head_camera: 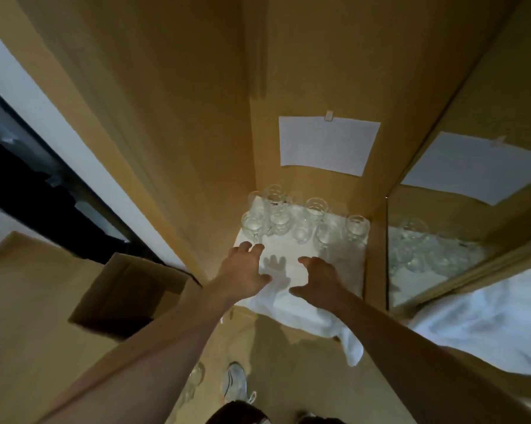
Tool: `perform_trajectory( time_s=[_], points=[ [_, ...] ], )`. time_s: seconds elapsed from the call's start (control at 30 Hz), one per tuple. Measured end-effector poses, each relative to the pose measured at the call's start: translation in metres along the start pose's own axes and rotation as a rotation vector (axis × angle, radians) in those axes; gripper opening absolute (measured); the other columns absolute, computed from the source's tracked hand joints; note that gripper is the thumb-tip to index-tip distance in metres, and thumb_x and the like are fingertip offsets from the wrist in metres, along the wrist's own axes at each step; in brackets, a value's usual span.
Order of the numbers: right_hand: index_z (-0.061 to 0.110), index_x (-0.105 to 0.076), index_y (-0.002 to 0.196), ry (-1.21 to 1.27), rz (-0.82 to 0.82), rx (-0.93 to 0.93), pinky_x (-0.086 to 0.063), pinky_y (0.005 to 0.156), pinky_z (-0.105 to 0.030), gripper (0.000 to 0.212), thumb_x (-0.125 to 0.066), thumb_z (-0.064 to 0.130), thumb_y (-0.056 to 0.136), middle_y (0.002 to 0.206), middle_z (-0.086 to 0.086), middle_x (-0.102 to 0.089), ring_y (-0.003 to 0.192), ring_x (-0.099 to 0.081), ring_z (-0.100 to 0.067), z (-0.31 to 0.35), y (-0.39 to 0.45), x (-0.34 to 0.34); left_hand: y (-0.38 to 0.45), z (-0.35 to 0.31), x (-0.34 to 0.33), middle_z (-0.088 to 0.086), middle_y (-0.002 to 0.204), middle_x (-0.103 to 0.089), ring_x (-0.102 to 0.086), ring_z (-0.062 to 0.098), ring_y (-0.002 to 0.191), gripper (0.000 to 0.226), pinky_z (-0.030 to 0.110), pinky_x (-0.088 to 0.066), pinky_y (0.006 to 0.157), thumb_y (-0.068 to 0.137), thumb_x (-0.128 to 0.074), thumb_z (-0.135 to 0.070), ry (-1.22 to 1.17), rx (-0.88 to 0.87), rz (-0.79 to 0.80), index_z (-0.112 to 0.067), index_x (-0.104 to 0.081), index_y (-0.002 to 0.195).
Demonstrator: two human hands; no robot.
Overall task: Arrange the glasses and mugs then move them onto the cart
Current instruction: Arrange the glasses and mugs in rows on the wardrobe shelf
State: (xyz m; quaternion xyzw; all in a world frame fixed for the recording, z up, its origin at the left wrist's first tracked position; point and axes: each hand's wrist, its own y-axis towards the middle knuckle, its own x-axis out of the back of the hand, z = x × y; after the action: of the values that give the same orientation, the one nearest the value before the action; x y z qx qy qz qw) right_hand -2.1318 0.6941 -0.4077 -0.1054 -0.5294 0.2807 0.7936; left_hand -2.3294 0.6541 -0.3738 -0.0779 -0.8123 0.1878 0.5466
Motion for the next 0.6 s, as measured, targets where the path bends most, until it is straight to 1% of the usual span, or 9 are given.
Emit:
perform_trajectory(
  time_s=[0.13, 0.27, 0.4, 0.5, 0.6],
  points=[
    [0.025, -0.032, 0.155, 0.036, -0.041, -0.136, -0.035, 0.115, -0.039, 0.09, -0.074, 0.055, 0.08, 0.157, -0.005, -0.038, 0.142, -0.037, -0.026, -0.001, 0.007, 0.004, 0.037, 0.004, 0.009, 0.009, 0.153, -0.035, -0.036, 0.032, 0.139, 0.077, 0.044, -0.04, 0.109, 0.089, -0.07, -0.045, 0.0, -0.101, 0.054, -0.019, -0.034, 0.153],
    [0.024, -0.034, 0.154, 0.101, -0.089, -0.28, -0.041, 0.11, -0.036, 0.086, -0.074, 0.05, 0.083, 0.151, -0.005, -0.044, 0.136, -0.046, -0.024, -0.006, 0.004, 0.002, 0.068, 0.003, 0.008, 0.008, 0.157, -0.032, -0.032, 0.031, 0.144, 0.078, 0.043, -0.037, 0.113, 0.092, -0.066, -0.047, 0.011, -0.199, 0.104, -0.019, -0.03, 0.156],
    [0.022, -0.037, 0.153, 0.164, -0.078, -0.388, -0.042, 0.109, -0.033, 0.084, -0.077, 0.045, 0.083, 0.149, -0.007, -0.047, 0.134, -0.048, -0.024, -0.016, 0.001, -0.01, 0.085, -0.002, -0.006, 0.01, 0.159, -0.031, -0.03, 0.03, 0.146, 0.078, 0.042, -0.035, 0.115, 0.094, -0.065, -0.046, 0.021, -0.237, 0.198, -0.019, -0.028, 0.157],
    [0.021, -0.037, 0.152, 0.206, -0.081, -0.443, -0.039, 0.11, -0.031, 0.083, -0.076, 0.046, 0.083, 0.15, -0.007, -0.047, 0.135, -0.047, -0.024, -0.026, 0.002, -0.016, 0.098, -0.008, -0.017, 0.009, 0.161, -0.027, -0.028, 0.03, 0.147, 0.078, 0.041, -0.033, 0.116, 0.095, -0.063, -0.047, 0.047, -0.256, 0.264, -0.02, -0.025, 0.158],
    [0.021, -0.04, 0.15, 0.238, -0.098, -0.493, -0.041, 0.106, -0.03, 0.081, -0.076, 0.046, 0.082, 0.145, -0.007, -0.052, 0.133, -0.049, -0.024, -0.041, 0.016, -0.016, 0.116, -0.019, -0.026, 0.008, 0.161, -0.027, -0.027, 0.029, 0.147, 0.078, 0.04, -0.031, 0.118, 0.095, -0.063, -0.047, 0.034, -0.259, 0.298, -0.02, -0.025, 0.159]
  ],
)
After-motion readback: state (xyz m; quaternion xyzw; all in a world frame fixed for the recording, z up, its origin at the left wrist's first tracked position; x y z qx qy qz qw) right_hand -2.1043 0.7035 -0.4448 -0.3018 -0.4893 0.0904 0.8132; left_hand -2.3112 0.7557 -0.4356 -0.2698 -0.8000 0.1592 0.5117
